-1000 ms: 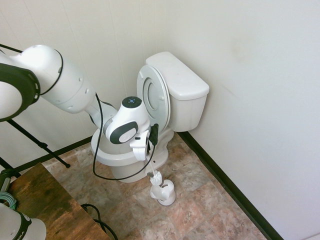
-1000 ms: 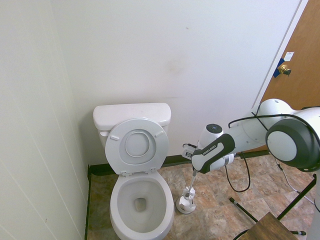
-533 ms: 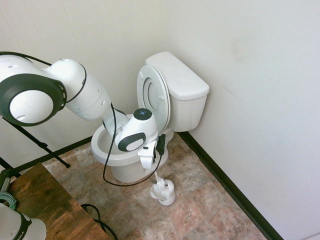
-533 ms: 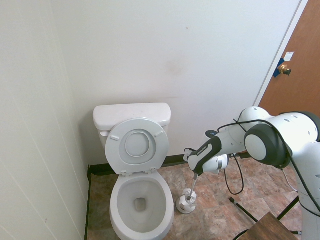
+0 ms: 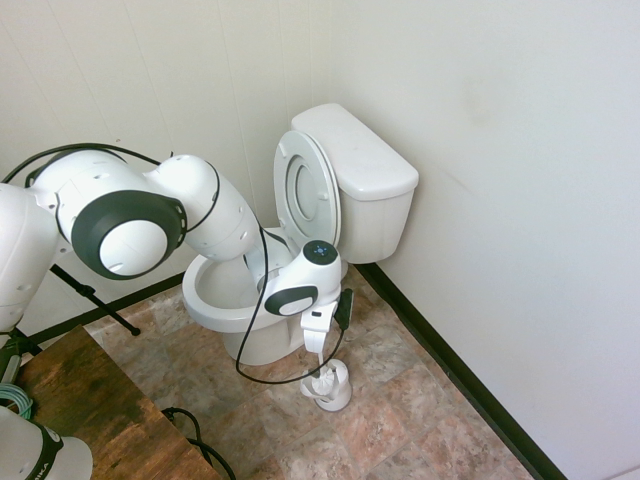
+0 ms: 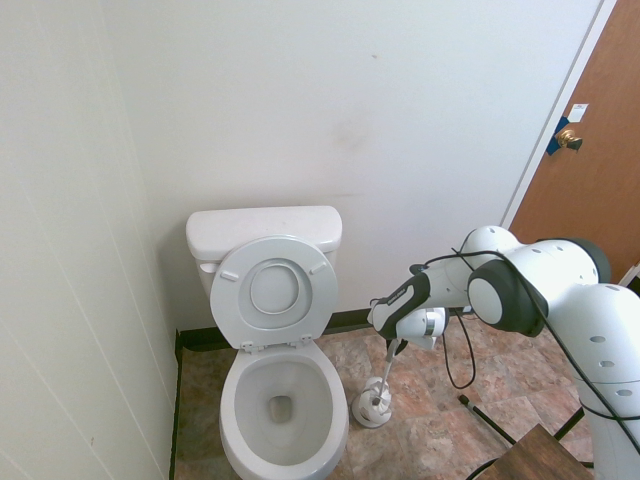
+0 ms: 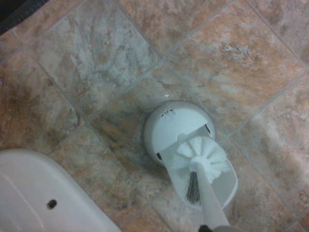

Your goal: Clean the toilet

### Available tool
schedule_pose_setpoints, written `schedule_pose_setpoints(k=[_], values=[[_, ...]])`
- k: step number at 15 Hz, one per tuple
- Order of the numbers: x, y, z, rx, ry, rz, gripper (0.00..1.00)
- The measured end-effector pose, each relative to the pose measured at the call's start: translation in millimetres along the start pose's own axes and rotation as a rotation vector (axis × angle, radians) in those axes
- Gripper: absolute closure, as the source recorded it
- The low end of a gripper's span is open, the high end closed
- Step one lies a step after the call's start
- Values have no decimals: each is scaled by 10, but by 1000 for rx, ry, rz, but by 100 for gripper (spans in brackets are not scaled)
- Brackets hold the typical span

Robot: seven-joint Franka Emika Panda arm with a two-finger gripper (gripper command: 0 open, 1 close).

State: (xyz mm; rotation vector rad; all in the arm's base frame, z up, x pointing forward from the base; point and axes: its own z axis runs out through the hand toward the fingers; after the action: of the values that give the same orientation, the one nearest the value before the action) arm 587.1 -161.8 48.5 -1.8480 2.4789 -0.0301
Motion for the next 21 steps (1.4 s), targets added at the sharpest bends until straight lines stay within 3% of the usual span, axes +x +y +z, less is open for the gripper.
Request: schedule_pose_setpoints(k=[10,21], values=[[236,-445,567,-90,-50,29,100],[362,-749,748,-131,-71,64,100]])
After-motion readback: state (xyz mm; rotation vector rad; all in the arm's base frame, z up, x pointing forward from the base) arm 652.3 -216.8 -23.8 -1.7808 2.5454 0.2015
